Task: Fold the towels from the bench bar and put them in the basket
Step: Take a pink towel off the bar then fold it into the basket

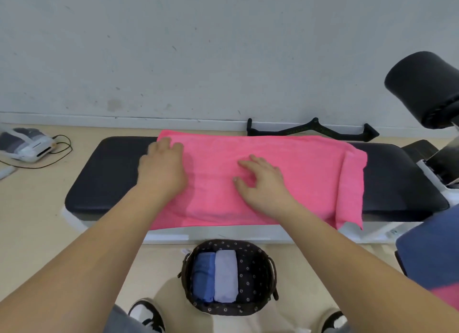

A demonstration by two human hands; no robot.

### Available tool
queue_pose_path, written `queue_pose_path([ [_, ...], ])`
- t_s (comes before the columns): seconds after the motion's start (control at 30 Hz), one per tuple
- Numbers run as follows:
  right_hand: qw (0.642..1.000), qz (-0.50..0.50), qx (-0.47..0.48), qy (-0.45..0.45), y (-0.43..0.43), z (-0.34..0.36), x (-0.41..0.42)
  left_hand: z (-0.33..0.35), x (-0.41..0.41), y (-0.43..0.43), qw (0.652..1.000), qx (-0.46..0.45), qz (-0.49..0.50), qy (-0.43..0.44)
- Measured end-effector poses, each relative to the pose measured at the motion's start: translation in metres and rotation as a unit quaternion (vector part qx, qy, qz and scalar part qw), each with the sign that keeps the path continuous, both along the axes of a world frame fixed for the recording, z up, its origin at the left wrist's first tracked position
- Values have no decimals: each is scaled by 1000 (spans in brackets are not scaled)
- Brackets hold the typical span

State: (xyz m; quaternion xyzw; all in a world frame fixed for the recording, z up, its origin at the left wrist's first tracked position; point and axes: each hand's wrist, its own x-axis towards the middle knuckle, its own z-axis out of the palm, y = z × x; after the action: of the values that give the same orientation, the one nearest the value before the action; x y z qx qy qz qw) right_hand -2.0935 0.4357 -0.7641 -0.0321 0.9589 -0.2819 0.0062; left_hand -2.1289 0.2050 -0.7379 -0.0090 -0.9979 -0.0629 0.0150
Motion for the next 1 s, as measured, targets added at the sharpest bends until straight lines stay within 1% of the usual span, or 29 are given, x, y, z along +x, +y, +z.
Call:
queue_pose_path([
  [0.07,996,-56,60,-31,28,9,-4,-6,6,32,993,65,-95,9],
  [0.1,989,-91,91,-65,44,12,-3,-8,10,50,985,91,-145,9],
  [0.17,973,-147,124,-130,74,15,4,-12,18,87,967,125,-224,-4],
  [0.23,964,-156,142,-159,100,13,17,-16,23,122,949,138,-281,-26],
  [0.3,962,-155,153,-165,123,7,27,-21,27,153,936,137,-323,-37],
  [0.37,959,-184,154,-154,147,4,34,-26,27,177,937,111,-331,-16],
  [0.47,951,-273,127,-68,185,8,39,-20,22,204,962,52,-267,33],
  [0.5,944,-307,111,-43,197,10,41,-17,20,212,967,40,-248,33],
  [0.57,928,-358,101,-38,215,12,42,-8,18,228,974,5,-224,25],
  [0.6,925,-363,102,-45,221,11,41,-4,17,235,975,-17,-219,22],
  [0.67,931,-350,87,-53,226,8,39,4,11,253,975,-51,-214,8],
  [0.73,942,-326,49,-58,226,5,35,13,-6,276,971,-30,-236,0],
  [0.8,955,-295,2,-41,224,5,31,16,-26,307,950,23,-310,13],
  [0.87,960,-274,-53,-12,222,7,29,20,-47,337,914,54,-402,11],
  [0.9,959,-269,-86,-4,221,9,28,21,-56,350,897,44,-440,-5],
  [1.0,948,-268,-172,6,224,14,27,18,-76,378,848,-24,-524,-80],
])
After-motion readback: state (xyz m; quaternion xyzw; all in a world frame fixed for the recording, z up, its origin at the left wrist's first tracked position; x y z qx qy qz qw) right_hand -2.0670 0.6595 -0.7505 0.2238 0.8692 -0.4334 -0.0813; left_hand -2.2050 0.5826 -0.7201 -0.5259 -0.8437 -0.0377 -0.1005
